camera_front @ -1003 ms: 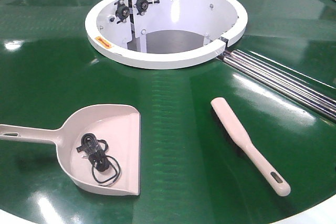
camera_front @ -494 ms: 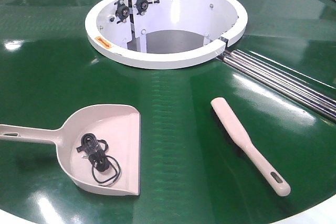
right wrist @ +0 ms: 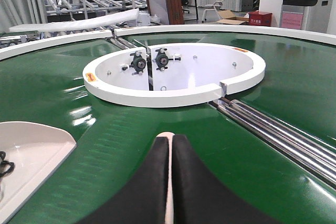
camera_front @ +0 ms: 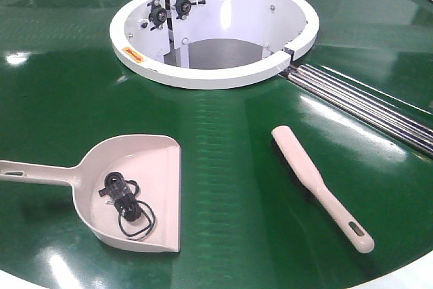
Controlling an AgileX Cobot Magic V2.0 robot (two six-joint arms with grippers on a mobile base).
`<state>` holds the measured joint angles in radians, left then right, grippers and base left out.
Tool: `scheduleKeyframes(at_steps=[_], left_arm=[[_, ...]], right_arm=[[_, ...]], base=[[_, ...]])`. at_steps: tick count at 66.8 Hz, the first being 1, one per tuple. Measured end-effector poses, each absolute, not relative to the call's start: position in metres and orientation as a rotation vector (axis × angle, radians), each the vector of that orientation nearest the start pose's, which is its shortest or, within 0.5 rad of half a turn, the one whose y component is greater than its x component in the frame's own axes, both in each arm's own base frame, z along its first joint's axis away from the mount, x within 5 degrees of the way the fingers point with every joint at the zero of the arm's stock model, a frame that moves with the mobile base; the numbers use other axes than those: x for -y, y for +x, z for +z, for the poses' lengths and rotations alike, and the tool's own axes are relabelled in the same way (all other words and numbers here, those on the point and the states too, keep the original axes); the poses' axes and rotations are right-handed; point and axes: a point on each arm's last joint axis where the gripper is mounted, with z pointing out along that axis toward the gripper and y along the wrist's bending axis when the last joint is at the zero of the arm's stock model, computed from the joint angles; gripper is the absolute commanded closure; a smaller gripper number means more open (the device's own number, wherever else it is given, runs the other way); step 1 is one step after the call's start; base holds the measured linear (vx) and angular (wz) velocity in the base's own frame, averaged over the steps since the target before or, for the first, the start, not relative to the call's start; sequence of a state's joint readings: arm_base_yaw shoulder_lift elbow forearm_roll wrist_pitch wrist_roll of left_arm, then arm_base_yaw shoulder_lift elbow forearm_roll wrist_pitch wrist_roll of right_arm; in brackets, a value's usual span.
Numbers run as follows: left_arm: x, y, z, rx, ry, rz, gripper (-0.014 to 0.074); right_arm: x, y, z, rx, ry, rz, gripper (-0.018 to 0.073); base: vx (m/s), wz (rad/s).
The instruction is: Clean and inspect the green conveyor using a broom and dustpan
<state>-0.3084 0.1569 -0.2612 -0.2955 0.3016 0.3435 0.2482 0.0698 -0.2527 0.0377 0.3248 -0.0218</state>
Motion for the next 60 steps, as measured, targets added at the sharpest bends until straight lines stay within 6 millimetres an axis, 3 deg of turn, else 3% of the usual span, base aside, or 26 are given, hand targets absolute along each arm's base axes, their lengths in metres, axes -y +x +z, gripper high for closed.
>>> scheduleKeyframes(at_steps=[11,27,39,60], left_arm=[[0.021,0.059,0.246,-1.660,0.372,-0.158,0.0603],[0.006,0.061,0.196,-1.646,0.157,-0.017,0.0603],[0.000,0.057,0.194,-1.617,0.053,0.046,0.0603],[-0.001,0.057,0.193,-1.629,0.035,0.056,0.0603]], right_arm=[[-0.013,0.046,0.264,-1.617,-0.200,0.211,0.0568],[-0.013,0.046,0.264,-1.618,-0.200,0.211,0.0568],[-0.013,0.046,0.264,-1.619,-0.200,0.211,0.0568],[-0.013,0.046,0.264,-1.622,-0.200,0.211,0.0568]], base=[[0.00,0.00],[0.00,0.00],[0.00,0.00],[0.00,0.00]])
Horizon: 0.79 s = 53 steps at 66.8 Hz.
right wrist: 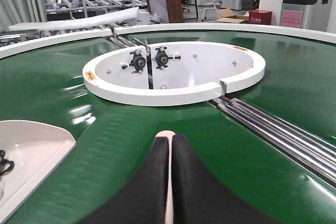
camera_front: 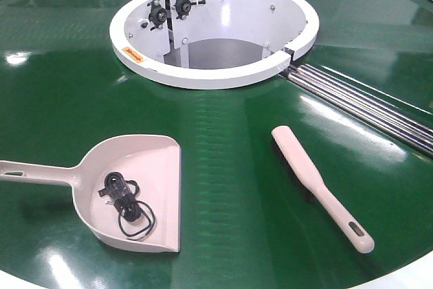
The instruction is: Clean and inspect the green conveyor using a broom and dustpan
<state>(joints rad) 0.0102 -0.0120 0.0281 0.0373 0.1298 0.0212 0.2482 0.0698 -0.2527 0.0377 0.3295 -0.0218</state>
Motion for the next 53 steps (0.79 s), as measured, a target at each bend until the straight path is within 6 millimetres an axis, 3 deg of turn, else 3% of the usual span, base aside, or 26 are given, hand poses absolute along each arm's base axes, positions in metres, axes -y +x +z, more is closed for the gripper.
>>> scheduleKeyframes(at_steps=[43,53], left_arm=[[-0.0010,0.0565,0.1926,-1.629,0.033,0.054,0.0603],[-0.0010,0.0565,0.1925,-1.630,0.033,0.054,0.0603]], right_arm=[[-0.0128,0.0460,0.2633,-1.624,-0.202,0.209,0.0568],[-0.0066,0.0480,0.2557,-1.628,-0.160,0.059,0.0568]], base=[[0.00,0.00],[0.00,0.00]])
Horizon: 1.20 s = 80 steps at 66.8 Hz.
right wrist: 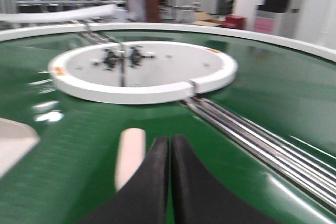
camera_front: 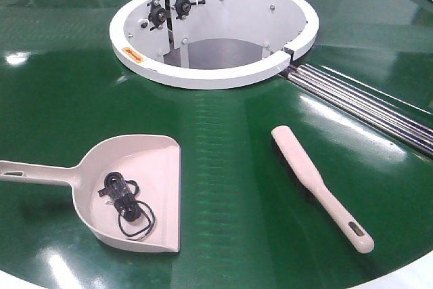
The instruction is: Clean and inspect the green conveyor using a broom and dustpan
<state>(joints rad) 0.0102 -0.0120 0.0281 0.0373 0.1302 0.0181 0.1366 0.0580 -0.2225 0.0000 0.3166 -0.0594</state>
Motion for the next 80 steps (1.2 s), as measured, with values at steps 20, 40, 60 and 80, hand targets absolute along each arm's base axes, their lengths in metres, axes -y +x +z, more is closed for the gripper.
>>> scheduleKeyframes(at_steps=[20,40,60,80], left_arm=[[-0.001,0.056,0.193,-1.629,0.033,0.054,0.0603],[-0.001,0.056,0.192,-1.631,0.032,0.053,0.0603],[-0.001,0.056,0.192,-1.631,0.032,0.053,0.0603],[-0.001,0.056,0.192,-1.631,0.032,0.053,0.0603]], right_arm=[[-0.002,0.057,0.193,-1.635,-0.073,-0.012,0.0568],[-0.006,0.056,0.196,-1.591,-0.136,0.042,0.0568],[-0.006,0.056,0.196,-1.586,-0.162,0.012,0.0568],[-0.006,0.056,0.196,-1.586,-0.164,0.010,0.0568]], base=[[0.00,0.00],[0.00,0.00],[0.00,0.00],[0.00,0.00]])
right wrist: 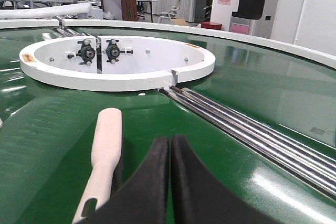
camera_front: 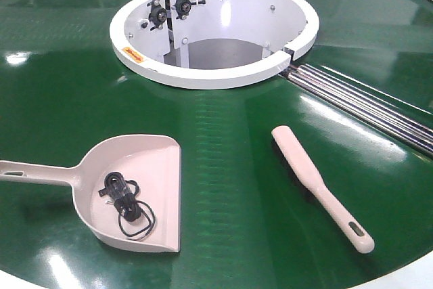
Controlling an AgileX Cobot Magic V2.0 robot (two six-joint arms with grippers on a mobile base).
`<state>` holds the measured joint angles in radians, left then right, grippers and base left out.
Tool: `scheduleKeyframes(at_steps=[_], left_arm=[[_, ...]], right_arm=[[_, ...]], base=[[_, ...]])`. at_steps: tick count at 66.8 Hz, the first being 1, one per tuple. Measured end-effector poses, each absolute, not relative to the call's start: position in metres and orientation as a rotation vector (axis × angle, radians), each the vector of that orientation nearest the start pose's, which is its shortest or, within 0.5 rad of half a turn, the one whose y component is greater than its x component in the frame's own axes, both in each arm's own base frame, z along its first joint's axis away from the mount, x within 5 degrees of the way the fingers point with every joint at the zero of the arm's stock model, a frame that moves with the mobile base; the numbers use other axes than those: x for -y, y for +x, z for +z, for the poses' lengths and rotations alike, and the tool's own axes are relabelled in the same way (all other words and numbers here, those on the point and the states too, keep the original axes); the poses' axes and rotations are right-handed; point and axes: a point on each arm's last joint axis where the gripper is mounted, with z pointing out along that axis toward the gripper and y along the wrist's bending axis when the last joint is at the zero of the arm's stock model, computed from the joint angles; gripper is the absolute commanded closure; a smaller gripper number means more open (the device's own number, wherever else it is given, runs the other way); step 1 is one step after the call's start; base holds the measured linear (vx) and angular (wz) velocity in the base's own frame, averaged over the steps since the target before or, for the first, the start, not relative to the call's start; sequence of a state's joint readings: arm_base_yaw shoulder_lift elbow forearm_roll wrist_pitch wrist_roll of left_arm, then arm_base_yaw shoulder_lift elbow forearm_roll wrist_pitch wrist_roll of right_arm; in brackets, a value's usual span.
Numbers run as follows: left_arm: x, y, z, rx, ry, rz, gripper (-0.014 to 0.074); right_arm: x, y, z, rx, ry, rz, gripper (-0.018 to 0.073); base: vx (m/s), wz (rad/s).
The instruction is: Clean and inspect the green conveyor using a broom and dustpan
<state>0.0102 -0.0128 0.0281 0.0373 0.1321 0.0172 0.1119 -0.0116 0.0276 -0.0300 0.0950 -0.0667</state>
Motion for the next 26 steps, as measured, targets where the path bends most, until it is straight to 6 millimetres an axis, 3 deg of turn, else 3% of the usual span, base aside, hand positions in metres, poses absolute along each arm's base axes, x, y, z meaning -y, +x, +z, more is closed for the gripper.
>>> scheduleKeyframes(at_steps=[26], left_arm=[[-0.0010,0.0565,0.1924,-1.631,0.032,0.053,0.0603]], right_arm=[[-0.0061,0.0564,0.1958,-1.586,-0.164,0.010,0.0568]], base=[[0.00,0.00]])
